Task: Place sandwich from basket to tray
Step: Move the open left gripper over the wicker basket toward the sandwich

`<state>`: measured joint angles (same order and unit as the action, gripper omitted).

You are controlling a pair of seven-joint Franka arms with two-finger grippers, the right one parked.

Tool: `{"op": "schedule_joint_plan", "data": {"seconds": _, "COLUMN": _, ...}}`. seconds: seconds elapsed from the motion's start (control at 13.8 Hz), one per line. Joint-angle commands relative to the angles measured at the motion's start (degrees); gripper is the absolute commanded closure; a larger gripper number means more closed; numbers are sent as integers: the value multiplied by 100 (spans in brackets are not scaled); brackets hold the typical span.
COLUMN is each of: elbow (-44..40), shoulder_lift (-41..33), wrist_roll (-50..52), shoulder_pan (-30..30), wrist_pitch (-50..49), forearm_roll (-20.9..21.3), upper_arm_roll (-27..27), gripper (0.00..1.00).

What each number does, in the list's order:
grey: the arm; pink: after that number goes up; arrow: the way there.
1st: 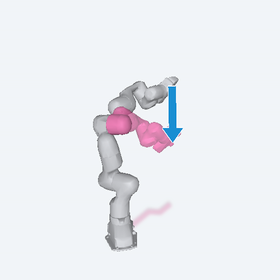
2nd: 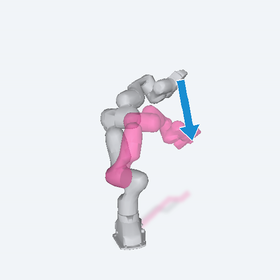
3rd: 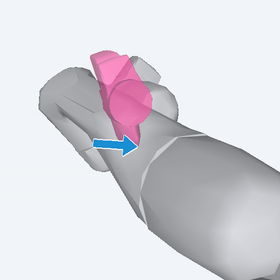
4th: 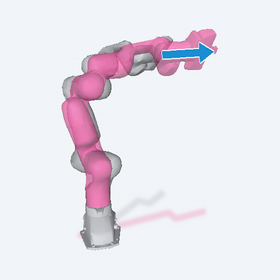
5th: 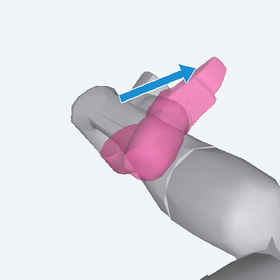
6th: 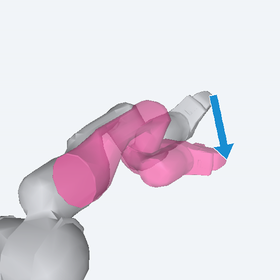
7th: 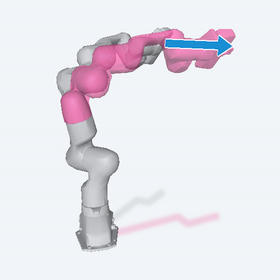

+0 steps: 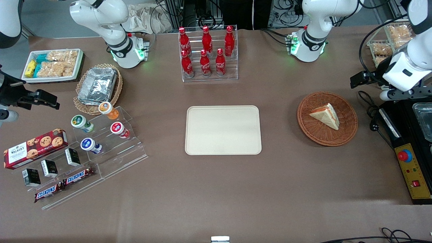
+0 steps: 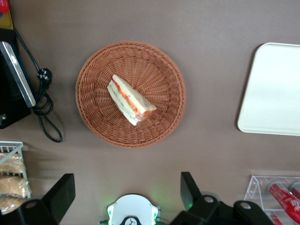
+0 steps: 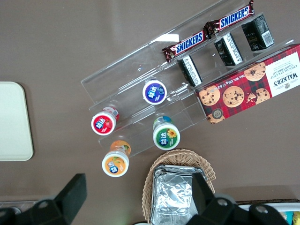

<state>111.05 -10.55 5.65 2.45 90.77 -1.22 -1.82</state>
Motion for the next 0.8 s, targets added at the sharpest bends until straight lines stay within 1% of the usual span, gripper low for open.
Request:
{"op": "schedule_joint_plan", "data": {"seconds": 0.0, "elbow": 1522, "shoulder_lift": -904, "wrist_roll": 112, "shoulder_pan": -287, "wrist_pitch": 844, "forearm_roll": 34, "upper_arm_roll": 42, "gripper": 0}}
{"op": "schedule_joint_plan", "data": {"seconds": 0.15, "elbow": 1699, "shoulder_lift": -870, "wrist_roll": 261, "shoulder_pan": -420, "wrist_pitch": 898, "forearm_roll": -10, "upper_arm_roll": 42, "gripper": 0}}
{"op": "schedule_joint_plan", "data": {"seconds": 0.29, "elbow": 1919, "shoulder_lift": -844, "wrist_roll": 628, "shoulder_pan": -552, "wrist_pitch": 1091, "forearm_roll": -80, "upper_arm_roll": 42, "gripper": 0}}
{"op": "schedule_joint_plan", "data": {"seconds": 0.44, "elbow": 2182, "shoulder_lift": -774, "wrist_roll": 1129, "shoulder_pan": -561, "wrist_pitch": 1415, "forearm_roll": -124, "upper_arm_roll": 42, "gripper": 0}}
{"op": "schedule_joint_plan", "data": {"seconds": 0.58, "elbow": 2472, "shoulder_lift": -599, "wrist_roll": 1682, "shoulder_pan": -561, "wrist_pitch": 1854, "forearm_roll": -360, "upper_arm_roll": 42, "gripper": 0}}
{"op": "schedule_joint_plan", "data": {"seconds": 0.73, "elbow": 2718, "shoulder_lift": -362, "wrist_roll": 2210, "shoulder_pan": -570, "wrist_pitch": 2337, "forearm_roll": -405, "upper_arm_roll": 42, "gripper": 0}}
